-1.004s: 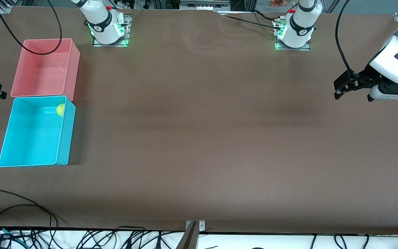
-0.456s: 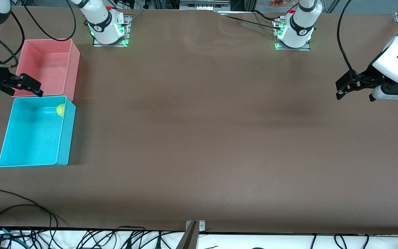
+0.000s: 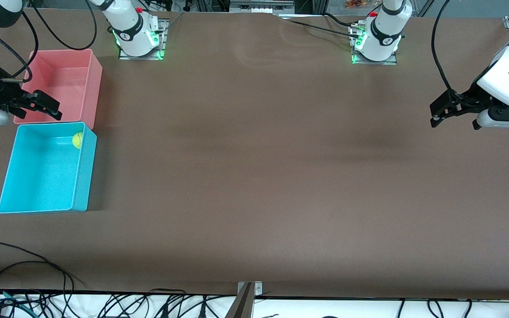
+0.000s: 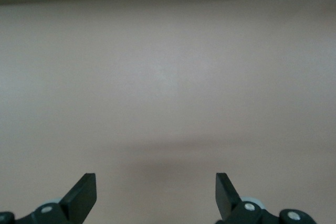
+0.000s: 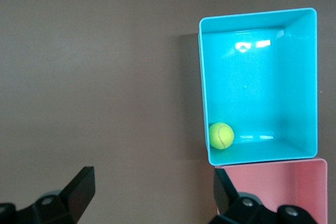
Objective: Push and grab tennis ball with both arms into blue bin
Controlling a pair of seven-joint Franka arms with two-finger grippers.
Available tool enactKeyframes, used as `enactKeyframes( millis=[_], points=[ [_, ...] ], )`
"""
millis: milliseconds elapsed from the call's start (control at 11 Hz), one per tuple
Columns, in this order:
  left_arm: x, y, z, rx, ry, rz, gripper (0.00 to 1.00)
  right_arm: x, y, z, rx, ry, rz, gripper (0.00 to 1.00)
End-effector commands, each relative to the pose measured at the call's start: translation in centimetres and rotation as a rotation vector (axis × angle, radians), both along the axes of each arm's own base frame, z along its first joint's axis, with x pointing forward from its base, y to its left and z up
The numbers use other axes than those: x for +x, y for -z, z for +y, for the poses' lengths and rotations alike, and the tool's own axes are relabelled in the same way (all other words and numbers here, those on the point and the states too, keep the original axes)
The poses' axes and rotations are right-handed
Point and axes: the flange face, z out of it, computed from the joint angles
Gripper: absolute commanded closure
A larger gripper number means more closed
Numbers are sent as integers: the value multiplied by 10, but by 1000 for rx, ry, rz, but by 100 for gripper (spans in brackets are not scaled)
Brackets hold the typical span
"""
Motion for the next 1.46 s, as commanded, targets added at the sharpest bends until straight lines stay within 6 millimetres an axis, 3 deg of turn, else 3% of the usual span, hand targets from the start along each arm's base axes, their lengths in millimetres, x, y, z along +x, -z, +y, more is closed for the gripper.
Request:
enactKeyframes(
  millis=[0,547,1369],
  points=[
    [-2,-5,2,-14,2,7,0,-12,-21,1,-5,8,12,0],
    [-2,-5,2,-14,3,7,0,-15,-35,-3,-2,9,39,0],
    [-2,-5,2,-13,5,8,0,-13,-37,-4,2,-4,35,0]
  ],
)
